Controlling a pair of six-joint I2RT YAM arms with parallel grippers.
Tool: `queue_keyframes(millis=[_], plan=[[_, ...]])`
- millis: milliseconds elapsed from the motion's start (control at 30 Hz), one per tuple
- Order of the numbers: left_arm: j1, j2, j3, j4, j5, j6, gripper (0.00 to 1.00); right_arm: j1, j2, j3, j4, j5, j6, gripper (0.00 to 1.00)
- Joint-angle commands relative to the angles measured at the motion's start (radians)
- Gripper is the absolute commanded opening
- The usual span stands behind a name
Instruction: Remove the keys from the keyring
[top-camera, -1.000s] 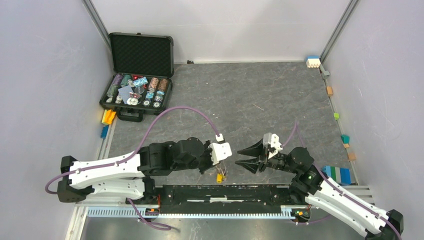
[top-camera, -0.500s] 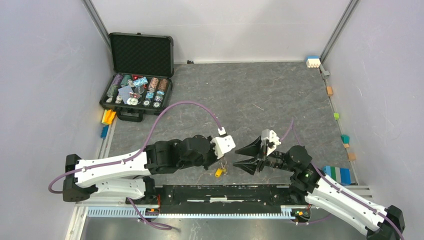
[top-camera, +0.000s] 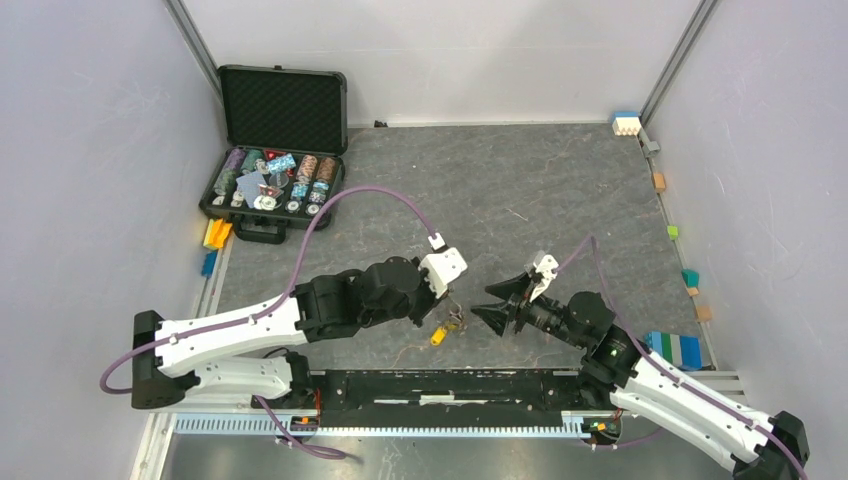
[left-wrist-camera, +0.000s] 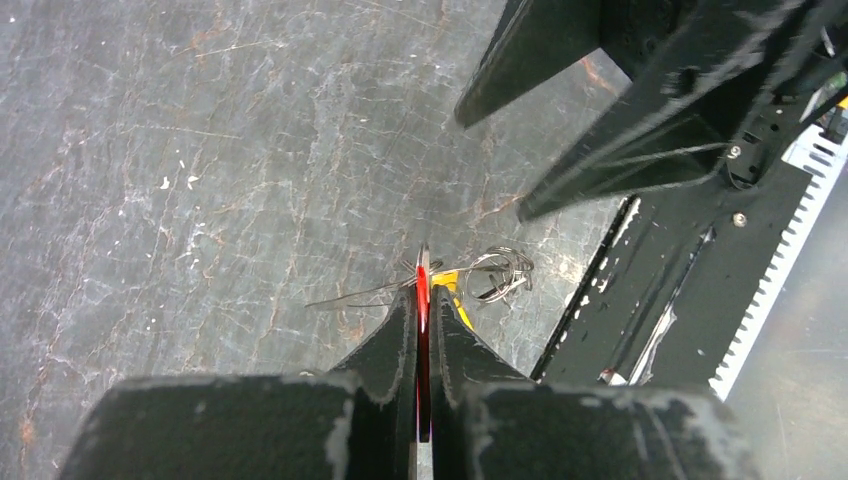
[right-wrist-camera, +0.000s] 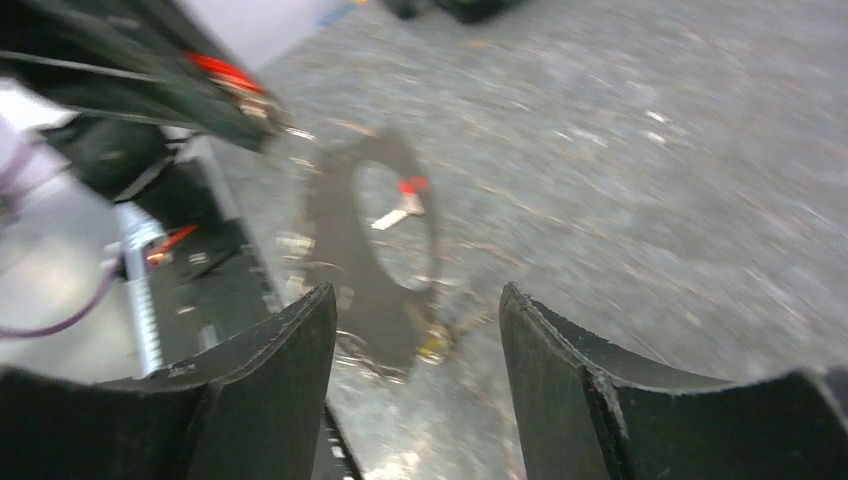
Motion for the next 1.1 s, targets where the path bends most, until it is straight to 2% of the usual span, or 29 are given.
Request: queue_keyframes(millis=[0, 167, 300, 367, 433, 567, 633, 700, 900, 1067], plan=[[0.039, -0.027, -0.002, 0.069, -0.025, -0.062, 0.02, 0.002, -0.003, 0.055, -0.212, 0.385, -0.017, 0.67], [0.07, -0.072, -0.033, 0.049, -0.024, -0.072, 0.02, 0.002, 0.0, 0.073, -0.346, 0.727, 0.037, 0.7], [0.08, -0.094, -0.046, 0.034, -0.014, -0.071, 0.02, -0.003, 0.06, 0.074, -0.347, 0.875, 0.042, 0.74], [0.083, -0.1, -0.046, 0.03, -0.006, -0.071, 0.02, -0.013, 0.117, 0.094, -0.349, 0.881, 0.025, 0.74], [0.085, -0.104, -0.044, 0.023, 0.003, -0.069, 0.02, -0.015, 0.147, 0.104, -0.309, 0.806, -0.026, 0.74], [0.089, -0.101, -0.04, 0.02, 0.017, -0.063, 0.02, -0.016, 0.104, 0.072, -0.143, 0.434, -0.182, 0.72], [0.091, -0.095, -0.035, 0.018, 0.024, -0.06, 0.02, -0.016, 0.073, 0.066, -0.123, 0.356, -0.214, 0.72], [0.091, -0.09, -0.031, 0.02, 0.026, -0.058, 0.02, -0.016, 0.045, 0.07, -0.144, 0.378, -0.216, 0.72], [0.099, -0.078, -0.026, 0.029, 0.033, -0.058, 0.02, -0.016, -0.011, 0.068, -0.267, 0.604, -0.19, 0.75], [0.113, -0.076, -0.025, 0.023, 0.017, -0.085, 0.02, -0.017, 0.02, 0.072, -0.342, 0.713, -0.133, 0.76]])
